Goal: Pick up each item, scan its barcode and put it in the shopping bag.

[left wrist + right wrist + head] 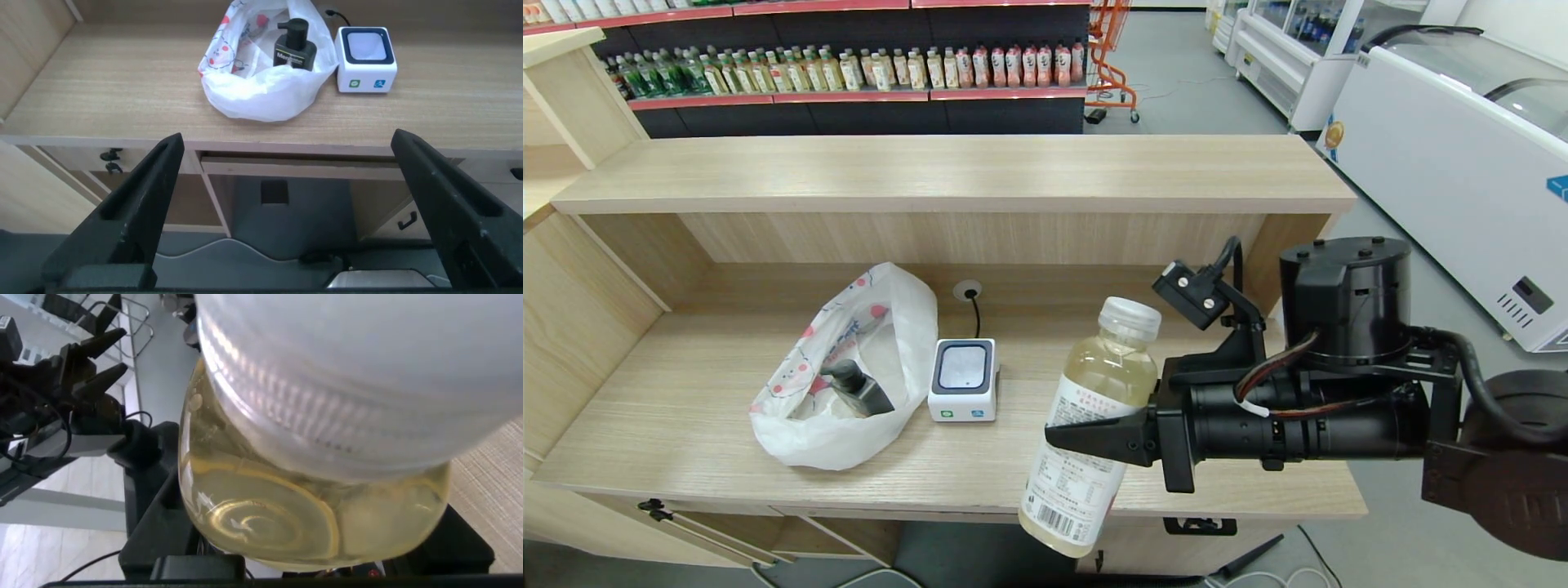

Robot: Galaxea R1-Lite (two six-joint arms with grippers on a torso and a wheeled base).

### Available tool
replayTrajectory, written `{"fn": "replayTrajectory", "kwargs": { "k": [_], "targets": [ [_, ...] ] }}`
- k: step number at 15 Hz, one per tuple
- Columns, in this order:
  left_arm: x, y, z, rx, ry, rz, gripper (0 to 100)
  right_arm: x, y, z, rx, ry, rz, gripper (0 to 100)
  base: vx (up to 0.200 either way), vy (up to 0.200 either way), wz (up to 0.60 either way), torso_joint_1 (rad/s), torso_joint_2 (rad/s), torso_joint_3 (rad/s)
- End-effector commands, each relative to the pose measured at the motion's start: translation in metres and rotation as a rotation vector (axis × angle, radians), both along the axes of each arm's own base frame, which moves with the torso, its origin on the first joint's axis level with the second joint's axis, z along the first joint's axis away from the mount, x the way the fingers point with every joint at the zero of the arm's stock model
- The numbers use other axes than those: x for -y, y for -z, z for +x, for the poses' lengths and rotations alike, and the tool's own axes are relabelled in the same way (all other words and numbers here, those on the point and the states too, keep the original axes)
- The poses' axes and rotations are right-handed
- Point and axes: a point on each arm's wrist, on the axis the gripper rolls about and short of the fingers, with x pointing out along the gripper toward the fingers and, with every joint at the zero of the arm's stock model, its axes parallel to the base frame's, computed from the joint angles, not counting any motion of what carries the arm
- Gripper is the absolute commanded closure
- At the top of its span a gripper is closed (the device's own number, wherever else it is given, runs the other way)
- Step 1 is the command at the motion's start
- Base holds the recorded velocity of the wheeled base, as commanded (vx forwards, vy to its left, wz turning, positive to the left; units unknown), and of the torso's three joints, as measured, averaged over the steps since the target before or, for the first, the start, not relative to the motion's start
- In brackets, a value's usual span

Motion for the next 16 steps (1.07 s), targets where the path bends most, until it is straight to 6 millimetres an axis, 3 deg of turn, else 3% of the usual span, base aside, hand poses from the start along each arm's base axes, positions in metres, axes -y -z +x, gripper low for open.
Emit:
{"fn": "replayTrajectory", "kwargs": {
  "k": [1,13,14,16],
  "targets": [
    [0.0,0.0,0.0,0.0,0.0,0.0,0,-0.001,0.001,0.001,-0.001,-0.001,-0.002,100,0.0,0.0,0.0,0.0,0.0,0.0],
    [0.0,0.0,0.0,0.0,0.0,0.0,0,0.001,-0.004,-0.001,0.021,0.001,0.006,100,0.0,0.0,0.0,0.0,0.0,0.0],
    [0.0,0.0,0.0,0.0,0.0,0.0,0,0.002,-0.006,0.001,0.064,0.014,-0.002,100,0.0,0.0,0.0,0.0,0.0,0.0],
    [0.0,0.0,0.0,0.0,0.0,0.0,0,0.005,-0.018,0.017,0.308,0.193,-0.082,100,0.0,0.0,0.0,0.0,0.0,0.0]
  ]
}}
